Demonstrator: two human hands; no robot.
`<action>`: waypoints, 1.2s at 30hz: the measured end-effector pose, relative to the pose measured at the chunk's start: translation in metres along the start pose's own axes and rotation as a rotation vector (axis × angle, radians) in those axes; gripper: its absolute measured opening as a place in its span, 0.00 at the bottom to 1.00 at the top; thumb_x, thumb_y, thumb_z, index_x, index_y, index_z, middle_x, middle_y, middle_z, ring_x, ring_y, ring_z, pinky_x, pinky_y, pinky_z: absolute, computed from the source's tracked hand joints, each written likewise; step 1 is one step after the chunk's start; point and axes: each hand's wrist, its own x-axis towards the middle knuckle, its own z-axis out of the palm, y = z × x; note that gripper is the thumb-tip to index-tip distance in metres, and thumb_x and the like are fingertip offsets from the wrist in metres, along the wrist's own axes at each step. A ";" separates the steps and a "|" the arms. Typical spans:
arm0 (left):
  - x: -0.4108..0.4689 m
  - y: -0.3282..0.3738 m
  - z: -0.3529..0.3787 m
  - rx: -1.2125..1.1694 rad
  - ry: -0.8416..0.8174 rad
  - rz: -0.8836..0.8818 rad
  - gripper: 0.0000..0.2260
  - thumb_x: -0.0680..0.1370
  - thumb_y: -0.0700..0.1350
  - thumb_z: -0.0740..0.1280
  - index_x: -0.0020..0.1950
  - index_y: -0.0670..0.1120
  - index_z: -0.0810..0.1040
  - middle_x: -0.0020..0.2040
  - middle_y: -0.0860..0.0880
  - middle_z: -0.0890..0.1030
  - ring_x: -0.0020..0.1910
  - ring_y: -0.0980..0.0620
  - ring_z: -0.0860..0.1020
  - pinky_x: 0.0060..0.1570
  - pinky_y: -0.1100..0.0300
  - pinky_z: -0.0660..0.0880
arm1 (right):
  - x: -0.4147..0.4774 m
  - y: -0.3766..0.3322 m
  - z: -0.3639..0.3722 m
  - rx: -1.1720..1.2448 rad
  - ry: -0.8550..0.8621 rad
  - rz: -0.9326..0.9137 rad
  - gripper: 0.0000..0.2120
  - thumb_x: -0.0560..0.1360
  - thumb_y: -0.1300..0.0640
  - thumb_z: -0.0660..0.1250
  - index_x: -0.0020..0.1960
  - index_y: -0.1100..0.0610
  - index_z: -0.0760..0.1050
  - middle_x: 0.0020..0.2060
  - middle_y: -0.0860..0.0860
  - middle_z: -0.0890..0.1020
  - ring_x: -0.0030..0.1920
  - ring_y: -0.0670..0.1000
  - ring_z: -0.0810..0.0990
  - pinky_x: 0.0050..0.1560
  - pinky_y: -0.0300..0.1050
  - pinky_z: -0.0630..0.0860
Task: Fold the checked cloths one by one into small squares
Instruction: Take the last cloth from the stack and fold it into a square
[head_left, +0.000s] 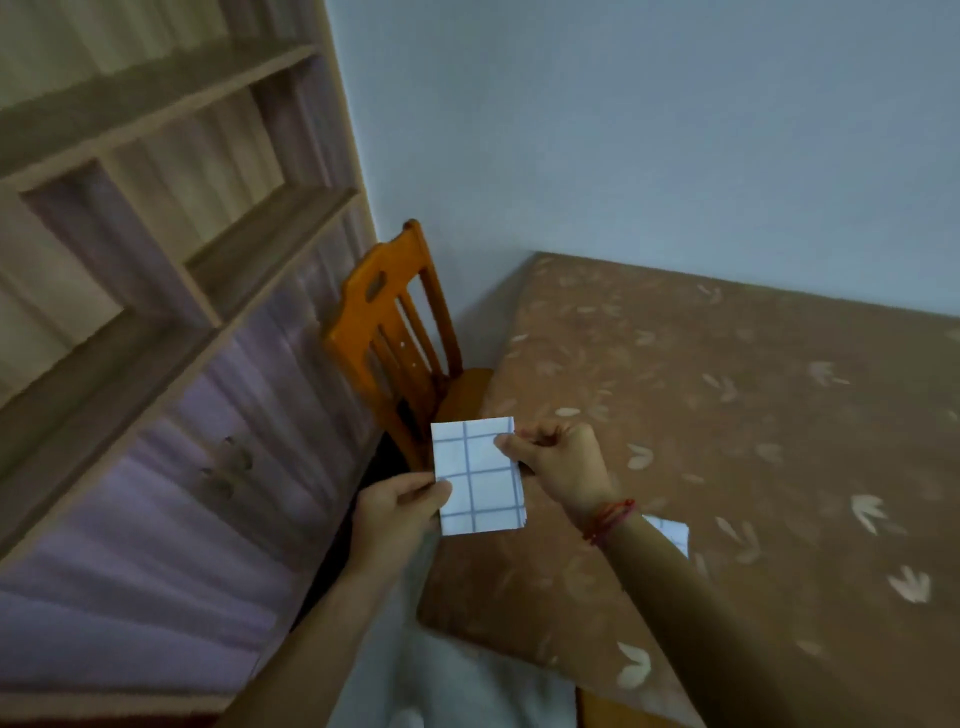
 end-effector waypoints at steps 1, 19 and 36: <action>0.010 0.000 0.008 0.012 -0.039 -0.001 0.05 0.74 0.45 0.73 0.48 0.53 0.83 0.46 0.51 0.85 0.47 0.52 0.83 0.49 0.50 0.81 | 0.003 0.003 -0.007 -0.003 0.047 0.010 0.11 0.71 0.61 0.75 0.31 0.55 0.80 0.33 0.53 0.85 0.37 0.53 0.84 0.39 0.47 0.83; 0.123 0.029 0.077 -0.299 -0.522 -0.200 0.07 0.76 0.35 0.68 0.52 0.40 0.81 0.47 0.43 0.85 0.48 0.46 0.83 0.49 0.51 0.80 | 0.054 0.015 -0.038 0.376 0.559 0.259 0.05 0.72 0.66 0.73 0.42 0.68 0.80 0.38 0.60 0.84 0.42 0.56 0.85 0.41 0.47 0.82; 0.192 0.050 0.142 -0.018 -0.424 -0.155 0.06 0.75 0.36 0.70 0.51 0.43 0.80 0.46 0.44 0.85 0.45 0.47 0.84 0.43 0.50 0.82 | 0.103 0.041 -0.110 0.117 0.404 0.308 0.02 0.73 0.64 0.73 0.42 0.63 0.84 0.36 0.55 0.86 0.36 0.50 0.85 0.35 0.41 0.81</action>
